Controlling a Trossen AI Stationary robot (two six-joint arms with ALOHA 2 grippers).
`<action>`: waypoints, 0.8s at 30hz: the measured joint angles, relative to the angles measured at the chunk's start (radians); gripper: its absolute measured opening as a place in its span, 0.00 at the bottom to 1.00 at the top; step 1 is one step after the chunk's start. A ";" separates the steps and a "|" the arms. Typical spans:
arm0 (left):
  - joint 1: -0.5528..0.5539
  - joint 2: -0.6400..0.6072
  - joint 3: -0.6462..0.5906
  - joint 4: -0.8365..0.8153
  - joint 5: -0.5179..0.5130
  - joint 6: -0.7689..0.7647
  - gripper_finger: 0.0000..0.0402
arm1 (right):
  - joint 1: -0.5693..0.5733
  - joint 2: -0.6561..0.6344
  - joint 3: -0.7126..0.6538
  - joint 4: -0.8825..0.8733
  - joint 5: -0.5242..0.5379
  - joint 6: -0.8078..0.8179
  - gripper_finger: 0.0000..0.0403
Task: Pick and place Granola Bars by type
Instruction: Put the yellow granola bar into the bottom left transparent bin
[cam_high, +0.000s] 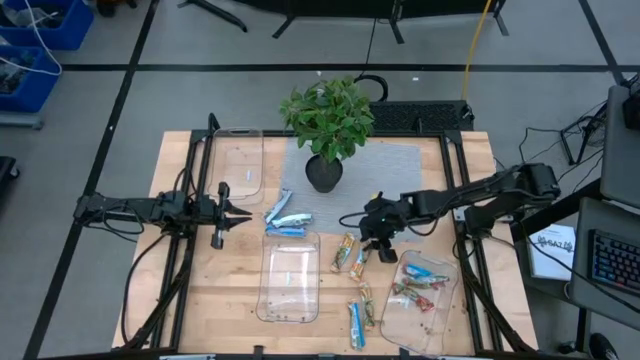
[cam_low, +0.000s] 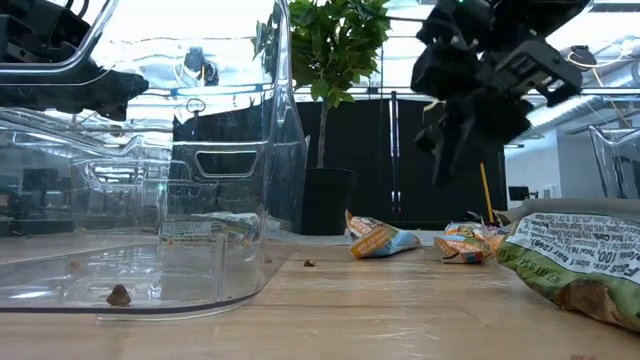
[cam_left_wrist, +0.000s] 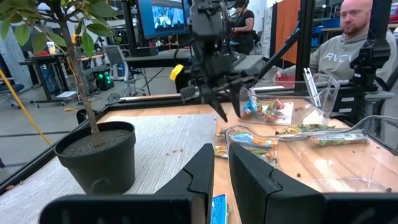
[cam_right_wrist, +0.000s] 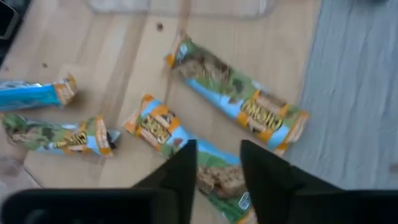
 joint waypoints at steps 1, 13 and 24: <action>0.000 0.000 0.000 0.000 0.000 0.000 0.14 | 0.004 0.010 0.000 -0.001 0.000 0.011 0.37; 0.000 0.000 0.000 -0.001 0.000 0.000 0.14 | 0.029 0.093 0.000 -0.058 0.006 0.078 0.56; 0.000 0.000 0.000 0.000 0.000 0.000 0.14 | 0.025 0.099 0.000 -0.077 0.084 0.042 0.56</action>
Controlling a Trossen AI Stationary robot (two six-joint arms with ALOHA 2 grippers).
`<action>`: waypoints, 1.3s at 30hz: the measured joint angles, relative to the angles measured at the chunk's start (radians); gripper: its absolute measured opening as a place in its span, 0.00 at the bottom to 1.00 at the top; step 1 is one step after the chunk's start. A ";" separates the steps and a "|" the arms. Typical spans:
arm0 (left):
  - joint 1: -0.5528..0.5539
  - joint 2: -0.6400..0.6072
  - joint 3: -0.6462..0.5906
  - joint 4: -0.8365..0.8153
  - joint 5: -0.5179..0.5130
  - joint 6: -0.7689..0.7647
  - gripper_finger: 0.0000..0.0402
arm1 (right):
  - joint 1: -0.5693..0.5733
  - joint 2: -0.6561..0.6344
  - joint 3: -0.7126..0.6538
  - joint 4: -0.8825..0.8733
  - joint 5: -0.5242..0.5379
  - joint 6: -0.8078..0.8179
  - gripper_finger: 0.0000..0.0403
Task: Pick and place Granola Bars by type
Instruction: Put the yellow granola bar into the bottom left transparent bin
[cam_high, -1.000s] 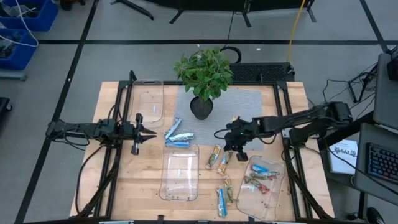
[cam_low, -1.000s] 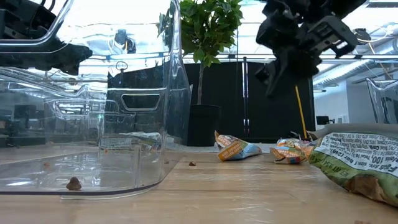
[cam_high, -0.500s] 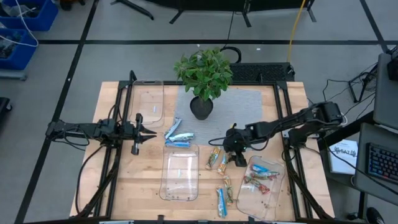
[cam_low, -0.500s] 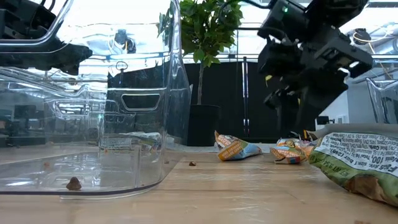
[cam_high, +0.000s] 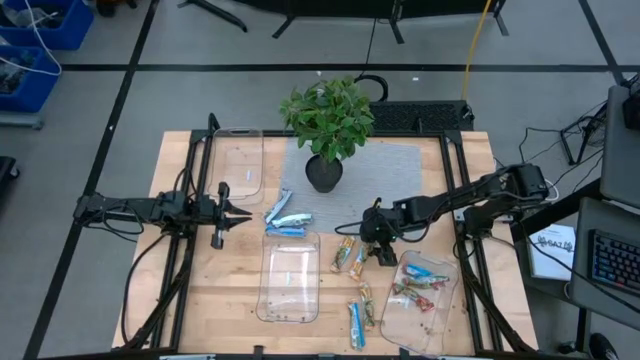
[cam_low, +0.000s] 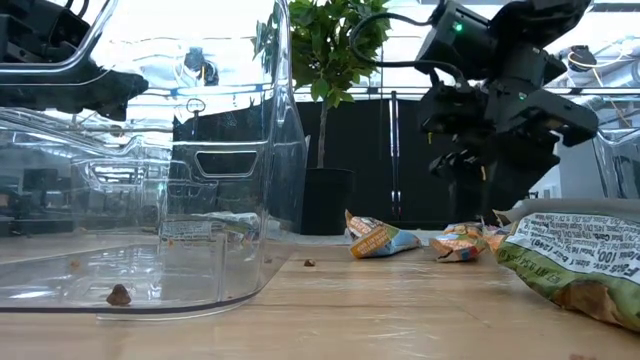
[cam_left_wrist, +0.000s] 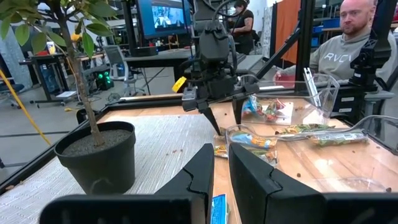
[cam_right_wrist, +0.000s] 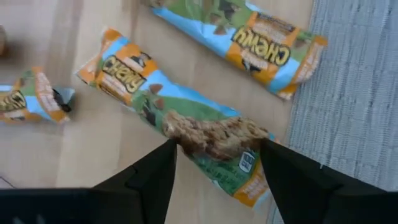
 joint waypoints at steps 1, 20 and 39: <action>0.000 0.000 0.000 0.000 0.000 0.000 0.14 | -0.001 0.003 0.000 -0.002 0.001 0.000 0.56; 0.000 0.000 0.000 0.000 0.000 0.000 0.14 | -0.005 0.028 -0.003 0.049 0.026 -0.044 0.04; 0.000 0.000 0.000 0.000 0.000 0.000 0.14 | 0.022 -0.210 0.071 0.293 -0.011 -0.091 0.00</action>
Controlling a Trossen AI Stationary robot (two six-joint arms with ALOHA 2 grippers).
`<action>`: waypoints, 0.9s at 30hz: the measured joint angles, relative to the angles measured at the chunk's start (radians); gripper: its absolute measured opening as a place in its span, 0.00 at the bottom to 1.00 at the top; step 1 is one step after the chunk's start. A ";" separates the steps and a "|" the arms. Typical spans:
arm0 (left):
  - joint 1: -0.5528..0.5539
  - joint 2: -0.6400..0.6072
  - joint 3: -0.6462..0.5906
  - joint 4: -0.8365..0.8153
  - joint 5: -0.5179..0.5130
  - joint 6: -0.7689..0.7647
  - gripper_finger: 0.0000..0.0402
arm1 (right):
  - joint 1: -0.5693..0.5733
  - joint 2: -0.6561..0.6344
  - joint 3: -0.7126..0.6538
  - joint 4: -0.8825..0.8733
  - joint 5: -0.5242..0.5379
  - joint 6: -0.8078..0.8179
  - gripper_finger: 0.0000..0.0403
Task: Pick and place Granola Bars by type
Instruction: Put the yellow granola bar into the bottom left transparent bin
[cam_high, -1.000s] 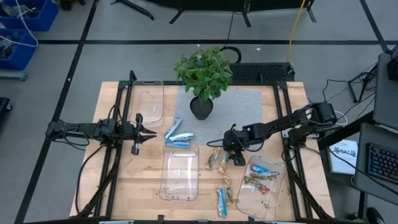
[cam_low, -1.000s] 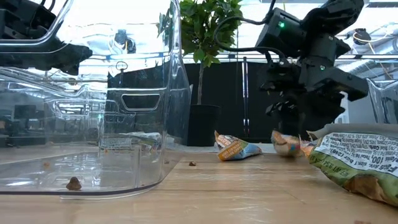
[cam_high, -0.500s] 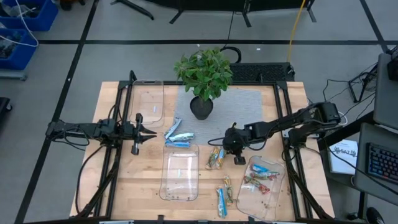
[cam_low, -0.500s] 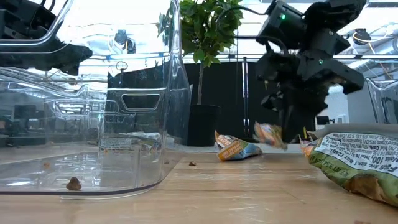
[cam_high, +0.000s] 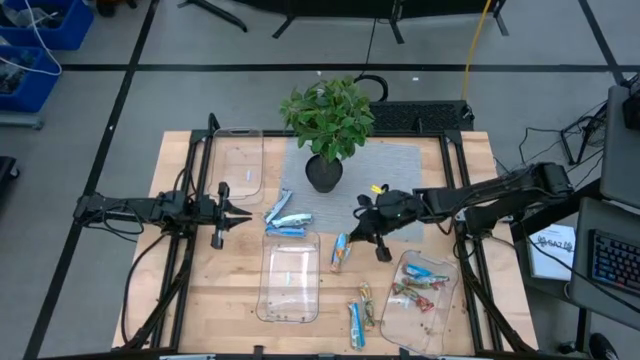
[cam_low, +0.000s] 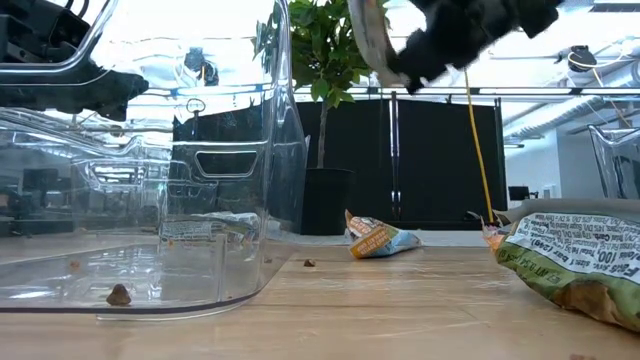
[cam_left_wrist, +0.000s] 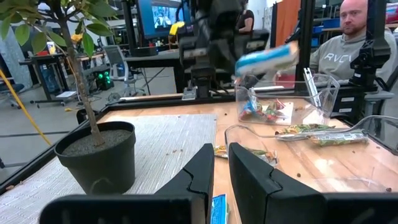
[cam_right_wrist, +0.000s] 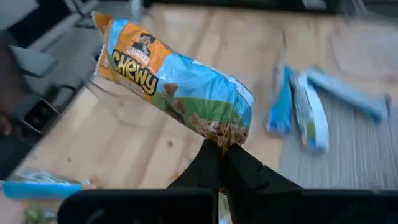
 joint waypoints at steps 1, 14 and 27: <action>0.000 0.000 0.000 0.000 0.000 0.000 0.14 | 0.001 0.020 0.029 0.003 -0.003 -0.015 0.00; 0.000 0.000 0.000 0.005 0.000 0.000 0.14 | 0.053 0.431 0.433 -0.085 -0.138 -0.210 0.00; 0.000 0.000 0.000 0.000 0.000 0.000 0.14 | 0.059 0.578 0.515 -0.042 -0.129 -0.218 0.10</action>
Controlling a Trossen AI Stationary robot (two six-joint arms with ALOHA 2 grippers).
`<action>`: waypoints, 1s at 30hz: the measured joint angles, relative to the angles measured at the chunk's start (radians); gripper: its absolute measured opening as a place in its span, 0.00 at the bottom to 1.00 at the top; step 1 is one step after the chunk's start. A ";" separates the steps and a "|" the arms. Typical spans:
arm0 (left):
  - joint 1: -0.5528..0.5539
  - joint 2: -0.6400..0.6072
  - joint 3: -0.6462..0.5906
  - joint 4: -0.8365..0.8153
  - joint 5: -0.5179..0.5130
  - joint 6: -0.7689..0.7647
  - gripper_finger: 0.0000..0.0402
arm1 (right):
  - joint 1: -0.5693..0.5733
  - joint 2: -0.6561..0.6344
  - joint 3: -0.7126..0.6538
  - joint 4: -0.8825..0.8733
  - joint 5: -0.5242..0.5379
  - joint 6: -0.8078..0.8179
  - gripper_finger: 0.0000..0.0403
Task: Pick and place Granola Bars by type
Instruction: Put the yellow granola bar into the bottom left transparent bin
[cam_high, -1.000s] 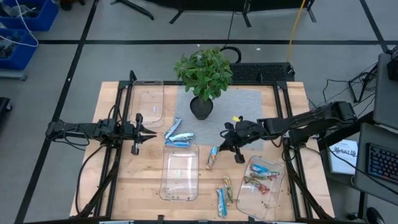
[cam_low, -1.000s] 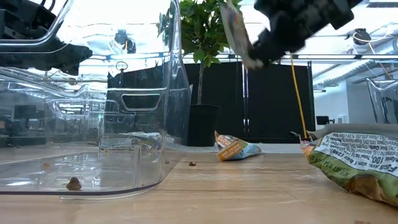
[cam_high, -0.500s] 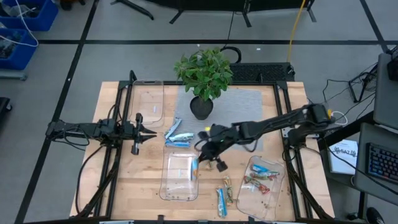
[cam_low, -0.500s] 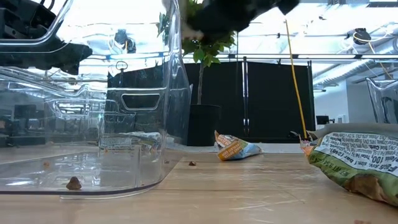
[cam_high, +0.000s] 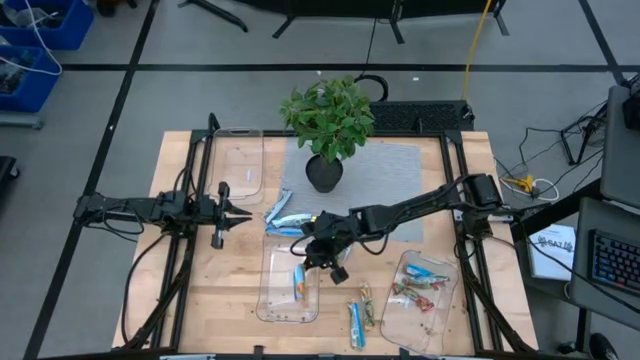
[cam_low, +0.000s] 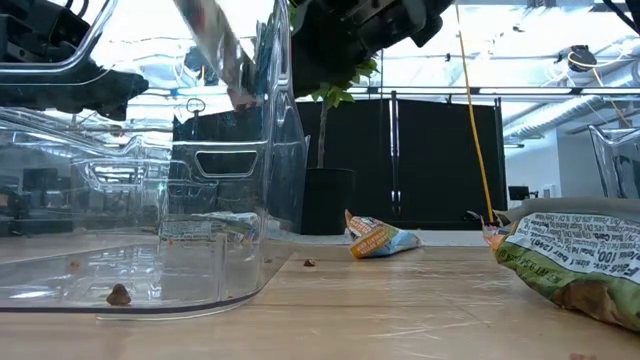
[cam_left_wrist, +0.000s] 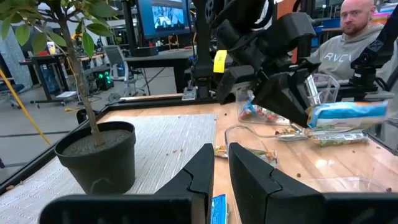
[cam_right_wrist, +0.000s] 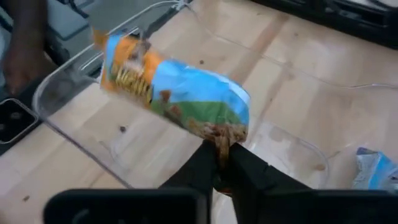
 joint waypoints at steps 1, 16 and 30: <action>0.000 0.000 0.000 0.000 0.000 0.000 0.14 | 0.000 0.000 0.000 0.000 0.003 0.000 0.12; 0.000 0.000 0.000 0.000 0.000 0.000 0.14 | 0.011 -0.052 0.000 -0.052 0.006 0.033 0.52; 0.000 0.000 0.000 0.000 0.000 0.000 0.14 | 0.021 -0.177 -0.033 -0.575 0.381 0.115 0.51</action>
